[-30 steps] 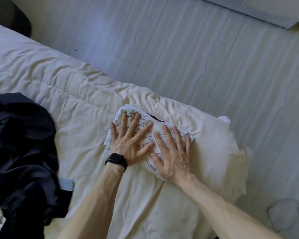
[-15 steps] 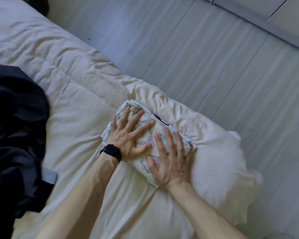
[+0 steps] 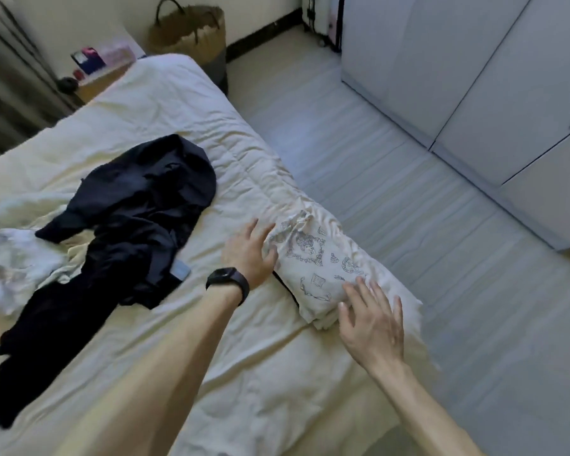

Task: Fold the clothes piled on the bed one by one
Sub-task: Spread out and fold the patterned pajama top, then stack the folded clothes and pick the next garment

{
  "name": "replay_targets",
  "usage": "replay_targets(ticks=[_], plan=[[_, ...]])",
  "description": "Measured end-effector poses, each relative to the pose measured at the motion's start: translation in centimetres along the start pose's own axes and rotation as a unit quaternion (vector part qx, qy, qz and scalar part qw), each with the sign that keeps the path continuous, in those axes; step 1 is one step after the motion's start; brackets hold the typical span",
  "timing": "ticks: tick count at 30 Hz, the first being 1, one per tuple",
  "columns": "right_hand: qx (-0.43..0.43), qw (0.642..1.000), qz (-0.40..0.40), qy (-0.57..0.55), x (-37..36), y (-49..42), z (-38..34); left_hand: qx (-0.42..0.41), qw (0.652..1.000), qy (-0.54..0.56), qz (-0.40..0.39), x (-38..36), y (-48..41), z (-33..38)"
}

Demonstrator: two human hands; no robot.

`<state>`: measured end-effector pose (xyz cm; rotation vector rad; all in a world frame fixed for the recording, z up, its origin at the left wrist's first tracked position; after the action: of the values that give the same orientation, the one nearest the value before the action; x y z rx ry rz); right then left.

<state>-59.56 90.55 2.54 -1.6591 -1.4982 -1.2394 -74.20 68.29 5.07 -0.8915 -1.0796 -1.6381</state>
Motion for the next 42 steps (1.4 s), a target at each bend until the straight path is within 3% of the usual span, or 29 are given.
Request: replay_targets(ticks=[3, 7, 11, 16, 24, 30, 42], plan=[[0.08, 0.996, 0.035, -0.029, 4.1, 4.1, -6.9, 0.075, 0.99, 0.113, 0.037, 3.5, 11.2, -4.5], [0.218, 0.974, 0.012, -0.059, 6.6, 11.5, -18.4, 0.15, 0.979, 0.125, 0.065, 6.4, 27.3, -11.7], [0.389, 0.921, -0.029, -0.024, 5.8, 21.9, -30.4, 0.238, 0.963, 0.064, 0.11, 10.4, 43.2, -20.5], [0.536, 0.842, -0.056, -0.021, 3.3, 37.3, -42.4, 0.343, 0.922, -0.008, 0.183, 16.3, 62.8, -30.1], [0.647, 0.753, -0.093, -0.084, 0.7, 58.4, -55.9, 0.478, 0.834, 0.015, 0.275, 18.4, 90.6, -37.8], [0.704, 0.699, -0.1, -0.082, -1.9, 65.3, -62.2, 0.54, 0.791, 0.024, 0.287, 17.5, 100.3, -42.5], [0.701, 0.688, -0.18, -0.049, -13.3, 67.9, -74.4, 0.577, 0.758, 0.033, 0.302, 19.8, 103.0, -54.2]])
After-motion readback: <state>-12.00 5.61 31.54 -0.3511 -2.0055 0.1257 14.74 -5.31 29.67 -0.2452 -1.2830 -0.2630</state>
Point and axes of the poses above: each hand's wrist, its own y-axis away from the middle knuckle, its own x-axis out of the back of the hand, z = x × y, the point moved 10 cm from there along -y, towards the middle knuckle, and after that the axes turned 1 degree about y, right-handed, at the moved point
